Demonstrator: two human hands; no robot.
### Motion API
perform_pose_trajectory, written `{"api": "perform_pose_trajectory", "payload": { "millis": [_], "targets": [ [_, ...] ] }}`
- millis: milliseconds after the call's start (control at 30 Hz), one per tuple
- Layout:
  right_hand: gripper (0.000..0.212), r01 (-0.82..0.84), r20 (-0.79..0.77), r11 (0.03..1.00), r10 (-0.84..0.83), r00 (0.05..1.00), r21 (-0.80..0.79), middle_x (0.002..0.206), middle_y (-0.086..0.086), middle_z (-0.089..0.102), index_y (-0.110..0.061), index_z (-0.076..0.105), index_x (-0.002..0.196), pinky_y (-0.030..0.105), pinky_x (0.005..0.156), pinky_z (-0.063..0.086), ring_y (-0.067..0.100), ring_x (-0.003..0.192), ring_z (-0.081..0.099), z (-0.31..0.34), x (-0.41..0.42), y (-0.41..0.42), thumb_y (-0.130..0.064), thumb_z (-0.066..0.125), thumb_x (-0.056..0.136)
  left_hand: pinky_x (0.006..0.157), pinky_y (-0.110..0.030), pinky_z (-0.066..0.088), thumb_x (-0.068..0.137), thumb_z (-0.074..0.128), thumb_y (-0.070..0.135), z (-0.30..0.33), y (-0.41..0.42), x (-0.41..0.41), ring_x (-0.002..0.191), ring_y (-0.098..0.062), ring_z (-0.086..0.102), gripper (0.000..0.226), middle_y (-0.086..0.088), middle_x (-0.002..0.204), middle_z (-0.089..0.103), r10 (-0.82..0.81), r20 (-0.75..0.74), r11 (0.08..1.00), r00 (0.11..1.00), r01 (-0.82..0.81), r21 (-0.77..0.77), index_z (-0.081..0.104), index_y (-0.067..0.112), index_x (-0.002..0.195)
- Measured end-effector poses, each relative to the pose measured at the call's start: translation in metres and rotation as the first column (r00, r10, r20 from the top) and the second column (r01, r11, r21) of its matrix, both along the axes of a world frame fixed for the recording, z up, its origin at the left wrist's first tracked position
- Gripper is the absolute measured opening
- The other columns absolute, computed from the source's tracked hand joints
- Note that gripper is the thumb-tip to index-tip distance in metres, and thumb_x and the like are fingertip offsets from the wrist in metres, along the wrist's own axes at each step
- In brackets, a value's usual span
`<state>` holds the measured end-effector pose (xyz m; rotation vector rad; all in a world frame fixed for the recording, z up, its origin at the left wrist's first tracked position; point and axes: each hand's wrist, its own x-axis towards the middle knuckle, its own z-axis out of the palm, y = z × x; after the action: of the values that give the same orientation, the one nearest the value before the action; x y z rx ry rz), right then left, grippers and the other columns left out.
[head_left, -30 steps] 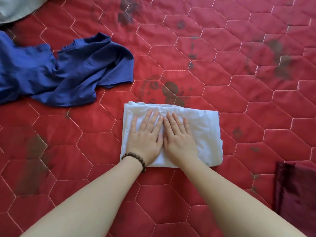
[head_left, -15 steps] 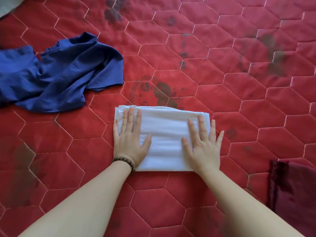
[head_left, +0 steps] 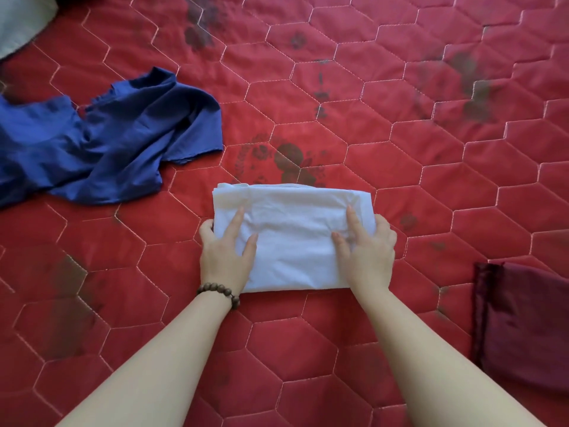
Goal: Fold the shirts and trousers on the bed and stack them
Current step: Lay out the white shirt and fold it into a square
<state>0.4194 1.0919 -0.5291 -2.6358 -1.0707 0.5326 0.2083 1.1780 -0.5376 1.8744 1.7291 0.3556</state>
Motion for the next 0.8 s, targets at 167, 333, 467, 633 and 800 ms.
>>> {"api": "perform_pose_trajectory", "payload": {
  "millis": [167,333,467,633,800],
  "targets": [
    [0.063,0.058,-0.325,0.995,-0.079,0.943,-0.075,0.118,0.000,0.031,-0.046,0.038,0.141,0.028,0.079,0.039,0.019,0.084,0.052,0.012,0.006,-0.016,-0.041,0.066,0.085,0.081,-0.019,0.032,0.084,0.069,0.036,0.009,0.006,-0.018,0.092,-0.021,0.053,0.062,-0.006,0.104,0.048,-0.084,0.079,0.963,0.993,0.102,-0.251,0.043,0.041,0.140],
    [0.063,-0.008,-0.502,0.989,-0.069,0.862,-0.150,0.124,0.004,0.047,-0.037,0.044,0.141,0.022,0.088,0.030,0.024,0.120,0.048,0.030,0.016,-0.044,-0.027,0.070,0.085,0.086,-0.021,0.033,0.082,0.073,0.033,0.026,-0.009,-0.026,0.111,-0.021,0.053,0.066,-0.001,0.124,0.045,-0.139,0.127,0.920,0.982,0.175,-0.352,0.043,0.038,0.140],
    [0.061,0.041,-0.477,0.996,-0.075,0.876,-0.081,0.130,0.002,0.047,-0.032,0.044,0.142,0.019,0.086,0.027,0.020,0.123,0.046,0.056,0.016,-0.078,-0.020,0.067,0.087,0.093,-0.032,0.039,0.081,0.072,0.032,0.051,-0.035,-0.008,0.117,-0.028,0.051,0.072,-0.004,0.136,0.043,-0.167,0.096,0.923,0.981,0.190,-0.334,0.039,0.031,0.145],
    [0.061,0.178,-0.405,0.984,-0.161,0.900,0.005,0.110,-0.007,0.043,-0.040,0.043,0.141,0.021,0.080,0.031,0.013,0.101,0.049,0.090,0.048,-0.141,-0.021,0.064,0.086,0.093,-0.031,0.037,0.082,0.071,0.030,0.082,-0.080,0.042,0.120,-0.027,0.050,0.074,-0.001,0.139,0.041,-0.233,0.143,0.935,0.962,0.262,-0.240,0.035,0.030,0.146],
    [0.062,0.194,-0.283,0.975,-0.157,0.946,0.107,0.103,-0.006,0.041,-0.035,0.045,0.141,0.017,0.073,0.029,0.010,0.090,0.045,0.113,0.124,-0.219,-0.021,0.069,0.085,0.085,-0.023,0.033,0.082,0.071,0.031,0.095,-0.146,0.127,0.115,-0.020,0.051,0.074,0.005,0.137,0.041,-0.267,0.242,0.930,0.933,0.315,-0.191,0.033,0.032,0.146]
  ]
}}
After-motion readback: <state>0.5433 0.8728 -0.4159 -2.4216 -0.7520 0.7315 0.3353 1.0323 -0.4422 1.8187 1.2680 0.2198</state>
